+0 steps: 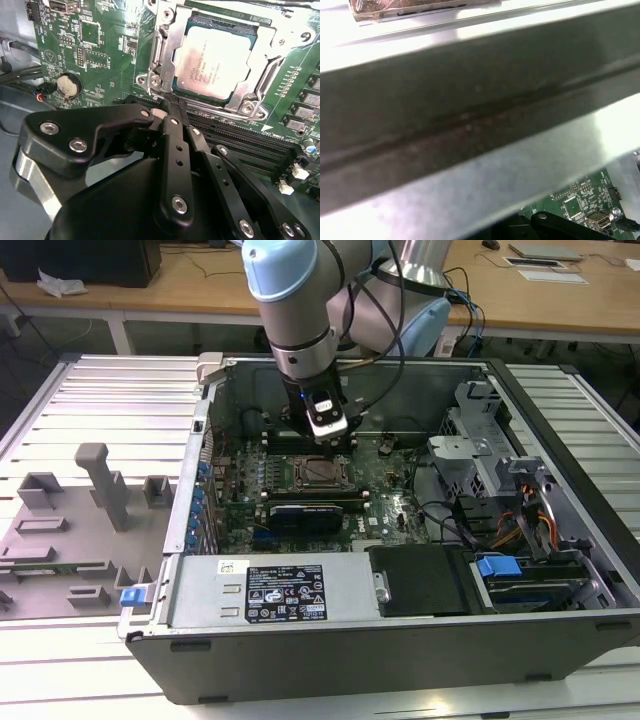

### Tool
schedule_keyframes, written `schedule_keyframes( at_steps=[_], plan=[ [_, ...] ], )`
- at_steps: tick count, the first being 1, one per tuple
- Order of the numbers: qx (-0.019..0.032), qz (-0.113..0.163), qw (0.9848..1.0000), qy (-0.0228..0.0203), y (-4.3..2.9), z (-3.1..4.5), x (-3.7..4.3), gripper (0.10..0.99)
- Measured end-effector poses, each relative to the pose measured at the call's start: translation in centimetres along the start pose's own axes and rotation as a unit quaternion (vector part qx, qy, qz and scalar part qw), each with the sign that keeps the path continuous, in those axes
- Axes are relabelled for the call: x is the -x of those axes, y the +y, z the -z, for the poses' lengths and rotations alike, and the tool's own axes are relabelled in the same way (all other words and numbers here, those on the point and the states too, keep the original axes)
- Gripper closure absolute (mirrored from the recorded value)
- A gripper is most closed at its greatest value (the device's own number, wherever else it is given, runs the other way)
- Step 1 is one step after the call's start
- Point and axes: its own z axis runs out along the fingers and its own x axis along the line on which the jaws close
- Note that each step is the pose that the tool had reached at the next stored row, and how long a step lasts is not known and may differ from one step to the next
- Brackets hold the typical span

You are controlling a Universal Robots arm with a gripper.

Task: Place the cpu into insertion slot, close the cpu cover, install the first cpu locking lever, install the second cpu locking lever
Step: 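Install the first cpu locking lever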

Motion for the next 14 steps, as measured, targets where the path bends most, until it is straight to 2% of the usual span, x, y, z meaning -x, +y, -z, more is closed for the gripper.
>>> schedule_keyframes(
  at_steps=[7,14],
  plan=[
    [-0.0002,0.000,1.0000,0.0000,0.07,-0.06,0.20,0.980],
    [-0.0002,0.000,1.0000,0.0000,0.26,1.01,0.45,0.980]
  ],
)
